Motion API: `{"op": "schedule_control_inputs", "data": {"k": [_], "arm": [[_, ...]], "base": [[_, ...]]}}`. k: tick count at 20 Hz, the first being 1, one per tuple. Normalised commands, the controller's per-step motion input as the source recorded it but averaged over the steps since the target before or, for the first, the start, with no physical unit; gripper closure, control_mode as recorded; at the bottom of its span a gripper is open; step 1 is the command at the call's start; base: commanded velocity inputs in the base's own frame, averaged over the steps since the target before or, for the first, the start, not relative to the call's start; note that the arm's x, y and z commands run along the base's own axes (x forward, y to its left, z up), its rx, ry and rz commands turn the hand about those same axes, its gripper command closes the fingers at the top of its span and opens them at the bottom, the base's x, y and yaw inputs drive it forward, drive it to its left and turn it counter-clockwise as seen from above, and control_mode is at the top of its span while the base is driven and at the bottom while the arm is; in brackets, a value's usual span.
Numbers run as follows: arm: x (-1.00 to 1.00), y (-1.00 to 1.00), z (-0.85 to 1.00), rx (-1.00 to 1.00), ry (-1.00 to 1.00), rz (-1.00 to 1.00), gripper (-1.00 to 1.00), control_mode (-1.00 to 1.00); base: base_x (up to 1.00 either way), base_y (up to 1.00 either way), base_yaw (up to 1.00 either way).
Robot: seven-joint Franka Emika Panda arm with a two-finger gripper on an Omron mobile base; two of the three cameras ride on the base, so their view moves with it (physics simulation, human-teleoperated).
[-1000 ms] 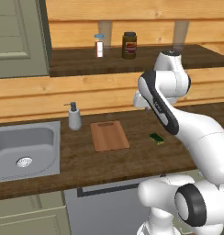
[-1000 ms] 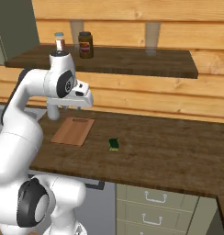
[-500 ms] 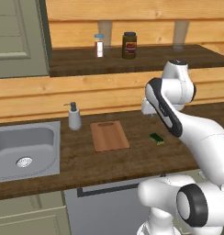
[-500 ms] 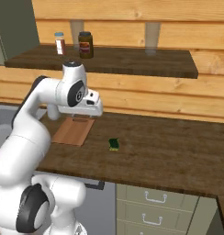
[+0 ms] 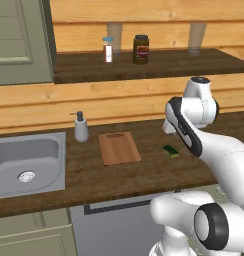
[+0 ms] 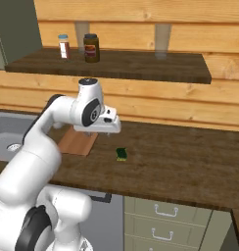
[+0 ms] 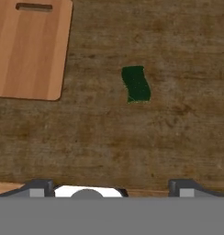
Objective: Pick up the sponge from the counter and clean the cutting board by briefly scrubbing or pressing down on the cutting board. Once finished, release the sponge.
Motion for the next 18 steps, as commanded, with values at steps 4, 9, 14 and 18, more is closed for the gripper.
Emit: {"op": "schedule_control_inputs", "data": {"k": [4, 9, 14, 18], "arm": [[-0.03, -0.5, -0.62, 0.0, -0.12, 0.0, -1.0, -1.0], [0.03, -0.31, -0.49, 0.0, -0.02, 0.0, -1.0, -1.0], [0.25, 0.0, -0.37, 0.0, 0.0, 0.05, -1.0, -1.0], [0.26, -0.14, -0.24, 0.0, 0.0, 0.02, -1.0, -1.0]], "base": [[0.0, 0.0, 0.0], [0.0, 0.0, 0.0], [0.0, 0.0, 0.0], [0.0, 0.0, 0.0]]}}
